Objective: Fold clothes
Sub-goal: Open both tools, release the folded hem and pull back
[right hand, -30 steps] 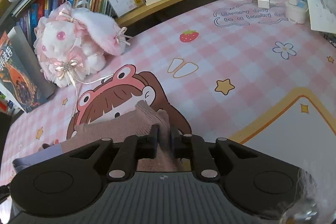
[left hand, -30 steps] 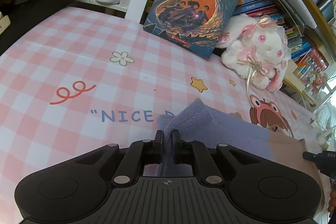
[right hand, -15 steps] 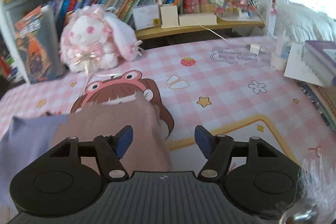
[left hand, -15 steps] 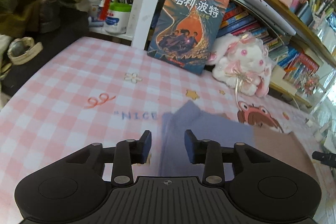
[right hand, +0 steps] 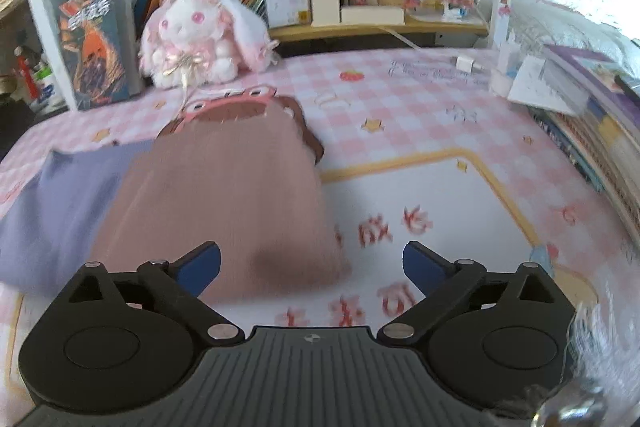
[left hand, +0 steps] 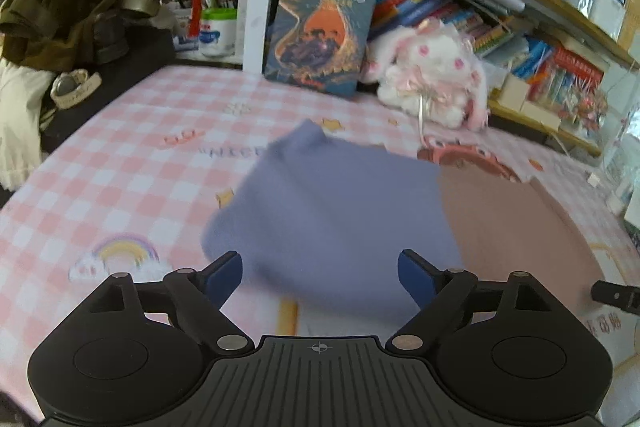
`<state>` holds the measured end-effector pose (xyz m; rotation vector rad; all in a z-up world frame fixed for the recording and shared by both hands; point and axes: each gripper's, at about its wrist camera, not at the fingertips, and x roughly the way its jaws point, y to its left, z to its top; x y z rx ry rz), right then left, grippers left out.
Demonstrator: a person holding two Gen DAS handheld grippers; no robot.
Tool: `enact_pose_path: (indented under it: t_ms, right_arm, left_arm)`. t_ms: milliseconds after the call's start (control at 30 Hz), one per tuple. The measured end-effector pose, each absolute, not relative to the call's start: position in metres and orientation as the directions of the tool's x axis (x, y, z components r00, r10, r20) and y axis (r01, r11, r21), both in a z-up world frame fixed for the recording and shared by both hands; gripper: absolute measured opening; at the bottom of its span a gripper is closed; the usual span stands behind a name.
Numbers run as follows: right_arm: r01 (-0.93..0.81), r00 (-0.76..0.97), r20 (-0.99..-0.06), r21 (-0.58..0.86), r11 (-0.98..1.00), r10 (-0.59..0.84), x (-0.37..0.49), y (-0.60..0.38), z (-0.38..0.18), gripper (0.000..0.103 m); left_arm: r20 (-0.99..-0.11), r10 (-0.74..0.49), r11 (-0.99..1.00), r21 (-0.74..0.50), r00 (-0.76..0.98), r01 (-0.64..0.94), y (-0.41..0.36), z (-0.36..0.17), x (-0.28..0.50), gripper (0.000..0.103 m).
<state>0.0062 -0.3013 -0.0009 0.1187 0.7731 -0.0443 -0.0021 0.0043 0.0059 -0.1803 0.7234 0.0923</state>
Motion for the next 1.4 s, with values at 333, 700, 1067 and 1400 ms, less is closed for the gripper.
enact_pose_path:
  t_ms: [333,700,1067,1400]
  right_arm:
    - [-0.044,0.701,-0.709,0.062,0.997,0.075,-0.022,-0.299,-0.006,0.101]
    - [-0.093,0.696,-0.71,0.064,0.994,0.111,-0.033,-0.313,-0.006,0.102]
    - [-0.142,0.676,-0.724,0.056,0.988,0.138,-0.04,-0.311,-0.01,0.102]
    - [-0.125,0.684,-0.72,0.046,0.991,0.119,-0.033,-0.298,-0.006,0.103]
  left_arm:
    - [-0.705,0.089,0.984,-0.05,0.704,-0.174,-0.036,0.002,-0.032,0.094]
    - [-0.719,0.116,0.974,-0.054,0.685,-0.222,-0.052,-0.002,-0.051,0.094]
    - [-0.724,0.118,0.975,-0.044,0.68,-0.216,-0.06,-0.001,-0.06,0.094]
    - [-0.723,0.097,0.977,-0.061,0.684,-0.203,-0.044,-0.001,-0.046,0.094]
